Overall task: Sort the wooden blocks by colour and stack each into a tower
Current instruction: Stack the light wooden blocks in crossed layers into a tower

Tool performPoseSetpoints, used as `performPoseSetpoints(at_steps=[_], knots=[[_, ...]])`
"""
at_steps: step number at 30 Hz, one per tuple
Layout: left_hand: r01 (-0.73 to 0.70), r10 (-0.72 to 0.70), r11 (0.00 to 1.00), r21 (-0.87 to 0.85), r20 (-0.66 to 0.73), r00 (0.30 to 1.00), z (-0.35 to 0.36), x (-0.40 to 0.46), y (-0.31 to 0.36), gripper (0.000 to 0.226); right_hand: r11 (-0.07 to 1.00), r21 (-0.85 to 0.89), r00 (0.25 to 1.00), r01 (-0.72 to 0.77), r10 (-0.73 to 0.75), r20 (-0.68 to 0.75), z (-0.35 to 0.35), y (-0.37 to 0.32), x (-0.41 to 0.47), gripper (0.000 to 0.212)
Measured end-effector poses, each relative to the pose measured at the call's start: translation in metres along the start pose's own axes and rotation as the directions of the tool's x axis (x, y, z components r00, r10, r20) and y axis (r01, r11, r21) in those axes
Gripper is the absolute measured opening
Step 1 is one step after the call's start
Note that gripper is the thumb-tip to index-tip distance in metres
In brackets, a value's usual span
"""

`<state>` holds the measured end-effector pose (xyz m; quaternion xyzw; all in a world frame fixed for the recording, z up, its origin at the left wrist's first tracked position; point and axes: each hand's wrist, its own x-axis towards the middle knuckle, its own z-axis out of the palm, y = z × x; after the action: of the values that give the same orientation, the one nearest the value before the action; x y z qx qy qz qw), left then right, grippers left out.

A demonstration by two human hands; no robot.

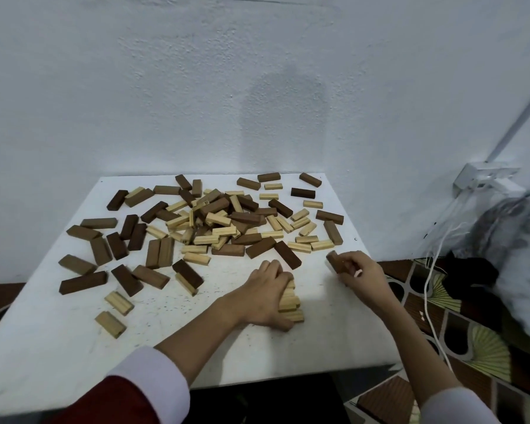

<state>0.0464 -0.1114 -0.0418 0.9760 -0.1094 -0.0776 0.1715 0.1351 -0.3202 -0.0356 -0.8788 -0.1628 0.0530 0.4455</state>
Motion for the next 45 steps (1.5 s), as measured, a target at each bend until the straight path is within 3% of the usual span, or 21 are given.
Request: performPoseSetpoints(at_steps=[6, 12, 14, 17, 27, 33, 37, 41, 45], knots=[[0.084, -0.084, 0.996, -0.017, 0.019, 0.996, -0.008, -0.01, -0.011, 0.082, 0.999, 0.003, 0.999, -0.047, 0.047, 0.02, 0.036, -0.028, 0.024, 0.014], [0.11, -0.11, 0.994, 0.011, 0.012, 0.994, -0.015, -0.016, -0.017, 0.085, 0.986, -0.147, 0.997, 0.077, -0.077, 0.002, 0.071, -0.032, 0.037, 0.025], [0.117, -0.117, 0.993, 0.004, -0.001, 0.993, -0.016, -0.02, -0.02, 0.085, 0.97, -0.232, 0.996, 0.079, -0.065, 0.068, 0.077, -0.033, 0.038, 0.037], [0.132, -0.132, 0.991, -0.005, -0.018, 0.991, -0.021, -0.025, -0.028, 0.084, 0.963, -0.267, 0.997, 0.042, -0.023, 0.074, 0.082, -0.038, 0.039, 0.029], [0.193, -0.189, 0.981, 0.011, -0.153, 0.97, -0.066, -0.027, -0.078, 0.102, 0.987, -0.135, 0.996, 0.084, -0.084, 0.006, 0.096, -0.075, 0.052, 0.015], [0.363, -0.371, 0.928, -0.081, -0.279, 0.886, -0.112, -0.016, -0.119, 0.111, 0.988, -0.072, 0.991, 0.135, -0.133, 0.031, 0.12, -0.118, 0.087, 0.017], [0.399, -0.439, 0.898, -0.185, -0.316, 0.841, -0.12, -0.009, -0.144, 0.1, 0.993, 0.026, 0.99, 0.113, -0.115, 0.079, 0.141, -0.139, 0.108, 0.03], [0.363, -0.396, 0.918, -0.159, -0.353, 0.848, -0.117, -0.004, -0.158, 0.077, 0.982, 0.153, 0.975, 0.114, -0.14, 0.175, 0.142, -0.139, 0.107, 0.024], [0.297, -0.319, 0.948, -0.117, -0.398, 0.86, -0.11, 0.007, -0.148, 0.068, 0.991, 0.044, 0.991, 0.125, -0.128, 0.051, 0.128, -0.114, 0.109, 0.024]])
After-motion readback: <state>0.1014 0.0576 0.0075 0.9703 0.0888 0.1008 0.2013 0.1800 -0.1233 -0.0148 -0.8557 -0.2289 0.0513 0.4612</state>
